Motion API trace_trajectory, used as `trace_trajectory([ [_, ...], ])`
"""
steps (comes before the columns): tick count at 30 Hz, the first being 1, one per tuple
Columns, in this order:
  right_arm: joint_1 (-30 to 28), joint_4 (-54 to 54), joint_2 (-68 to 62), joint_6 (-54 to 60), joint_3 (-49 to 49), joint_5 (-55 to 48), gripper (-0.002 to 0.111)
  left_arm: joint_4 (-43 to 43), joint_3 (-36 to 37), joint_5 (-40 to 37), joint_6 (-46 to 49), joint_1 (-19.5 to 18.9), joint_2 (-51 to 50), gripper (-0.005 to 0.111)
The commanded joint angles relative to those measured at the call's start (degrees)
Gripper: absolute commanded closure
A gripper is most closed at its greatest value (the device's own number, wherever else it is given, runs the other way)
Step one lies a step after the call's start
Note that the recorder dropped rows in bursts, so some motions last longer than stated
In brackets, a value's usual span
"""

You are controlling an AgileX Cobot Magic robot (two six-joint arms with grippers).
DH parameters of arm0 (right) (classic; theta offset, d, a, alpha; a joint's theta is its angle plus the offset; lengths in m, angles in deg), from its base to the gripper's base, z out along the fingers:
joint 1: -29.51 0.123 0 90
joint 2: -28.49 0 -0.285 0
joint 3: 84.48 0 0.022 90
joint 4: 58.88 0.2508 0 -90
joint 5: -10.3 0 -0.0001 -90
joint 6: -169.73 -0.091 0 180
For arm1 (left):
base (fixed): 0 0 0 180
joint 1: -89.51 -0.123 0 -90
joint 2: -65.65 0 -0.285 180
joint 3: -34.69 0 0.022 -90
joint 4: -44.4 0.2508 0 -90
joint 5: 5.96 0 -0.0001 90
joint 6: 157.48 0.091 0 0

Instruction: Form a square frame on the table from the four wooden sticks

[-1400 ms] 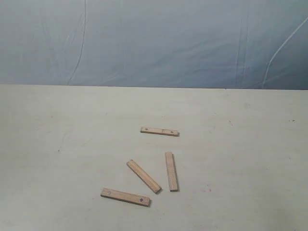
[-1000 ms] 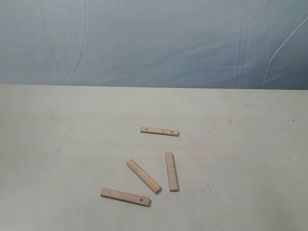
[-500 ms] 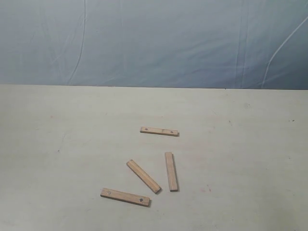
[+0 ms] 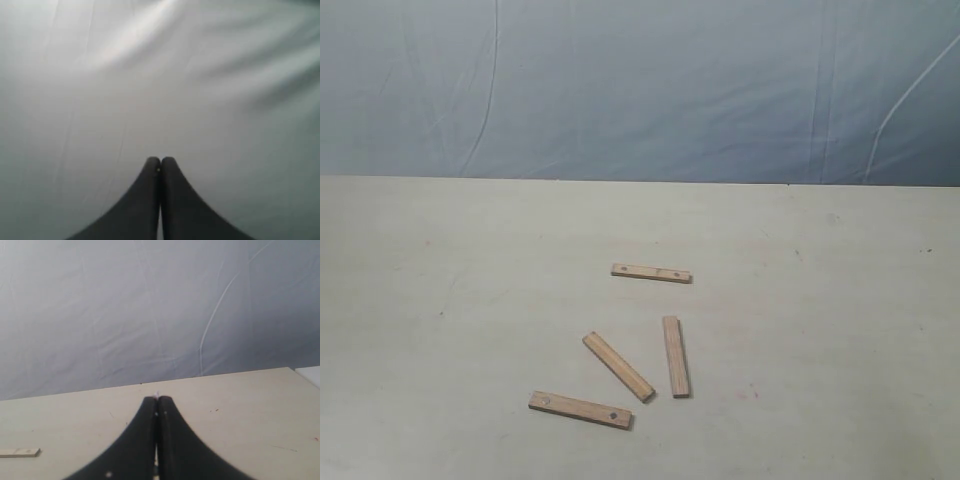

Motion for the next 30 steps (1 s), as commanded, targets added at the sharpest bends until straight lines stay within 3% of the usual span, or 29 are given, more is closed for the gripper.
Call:
trace_trajectory([
  [1, 0.03, -0.05, 0.41, 0.05, 0.10, 0.41, 0.109, 6.34, -7.00, -24.18, 0.92, 8.07, -13.75, 0.107],
  [5, 0.03, 0.38, 0.41, 0.05, 0.10, 0.41, 0.109, 1.07, -14.07, -42.66, 10.77, 16.07, -24.92, 0.107],
  [9, 0.03, 0.38, 0.41, 0.05, 0.10, 0.41, 0.109, -17.11, -19.68, -50.18, 24.53, 20.59, -34.03, 0.101],
  [14, 0.03, 0.38, 0.41, 0.05, 0.10, 0.41, 0.109, -38.05, -20.47, -50.50, 32.52, 22.46, -43.43, 0.077],
  [18, 0.03, 0.38, 0.41, 0.05, 0.10, 0.41, 0.109, -49.56, -20.47, -50.00, 33.01, 23.34, -50.04, 0.054],
  [21, 0.03, 0.38, 0.41, 0.05, 0.10, 0.41, 0.109, -59.55, -20.47, -49.00, 39.80, 23.70, -53.94, 0.039],
  [25, 0.03, 0.38, 0.41, 0.05, 0.10, 0.41, 0.109, -66.82, -21.18, -45.63, 41.70, 24.97, -58.49, 0.037],
  [30, 0.03, 0.15, 0.41, 0.05, 0.10, 0.18, 0.109, -66.76, -25.46, -45.19, 36.09, 27.66, -64.93, 0.037],
])
